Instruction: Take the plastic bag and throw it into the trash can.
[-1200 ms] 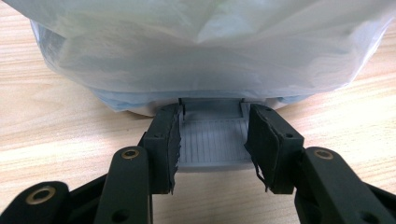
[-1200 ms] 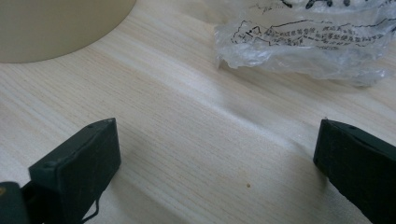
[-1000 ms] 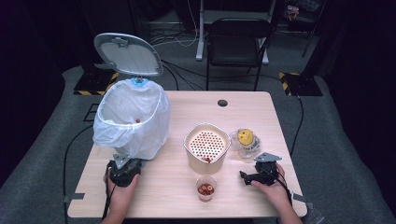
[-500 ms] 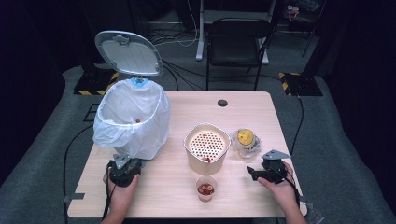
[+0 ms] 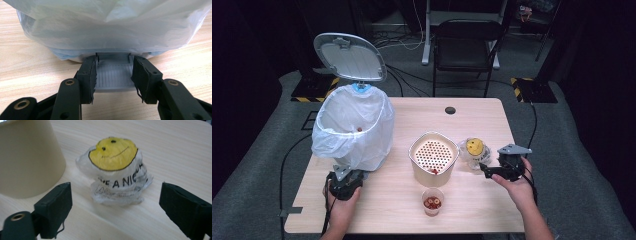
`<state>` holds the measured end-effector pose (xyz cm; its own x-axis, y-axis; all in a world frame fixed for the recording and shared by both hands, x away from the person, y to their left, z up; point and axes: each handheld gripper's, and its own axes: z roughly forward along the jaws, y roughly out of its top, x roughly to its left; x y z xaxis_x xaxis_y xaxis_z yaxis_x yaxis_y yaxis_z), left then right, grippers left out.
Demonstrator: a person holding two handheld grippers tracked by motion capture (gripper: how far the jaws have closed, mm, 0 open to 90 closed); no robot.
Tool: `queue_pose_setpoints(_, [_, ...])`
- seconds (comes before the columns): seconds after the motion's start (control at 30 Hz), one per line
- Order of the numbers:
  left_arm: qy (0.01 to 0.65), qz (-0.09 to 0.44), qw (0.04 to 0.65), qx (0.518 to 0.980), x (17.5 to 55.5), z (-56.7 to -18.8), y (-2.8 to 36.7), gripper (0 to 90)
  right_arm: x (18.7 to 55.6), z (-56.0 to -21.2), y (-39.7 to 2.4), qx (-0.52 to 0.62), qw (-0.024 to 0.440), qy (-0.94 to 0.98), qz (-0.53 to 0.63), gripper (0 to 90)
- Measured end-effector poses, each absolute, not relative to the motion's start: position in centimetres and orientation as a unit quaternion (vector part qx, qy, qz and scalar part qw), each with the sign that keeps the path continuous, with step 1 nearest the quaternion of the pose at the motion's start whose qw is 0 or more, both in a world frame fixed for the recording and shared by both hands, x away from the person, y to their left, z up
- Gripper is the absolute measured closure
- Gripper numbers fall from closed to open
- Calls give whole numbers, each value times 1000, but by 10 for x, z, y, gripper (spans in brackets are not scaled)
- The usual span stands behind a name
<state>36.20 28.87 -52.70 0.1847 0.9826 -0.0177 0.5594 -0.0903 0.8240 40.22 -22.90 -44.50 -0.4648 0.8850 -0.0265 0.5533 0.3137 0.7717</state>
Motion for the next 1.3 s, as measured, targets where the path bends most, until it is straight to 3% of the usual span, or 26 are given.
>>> queue_pose_setpoints(0.3, [568, 291, 364, 678, 362, -527, 289, 541, 432, -442, -220, 464, 218, 777, 366, 0])
queue_pose_setpoints(0.8, [568, 291, 364, 678, 362, -527, 289, 541, 475, -462, -205, 478, 212, 776, 352, 2])
queue_pose_setpoints(1.1, [569, 291, 364, 678, 362, -527, 289, 541, 480, -480, -200, 477, 210, 783, 341, 74])
queue_pose_setpoints(1.3, [568, 291, 363, 679, 362, -527, 289, 541, 481, -490, -197, 476, 213, 784, 337, 186])
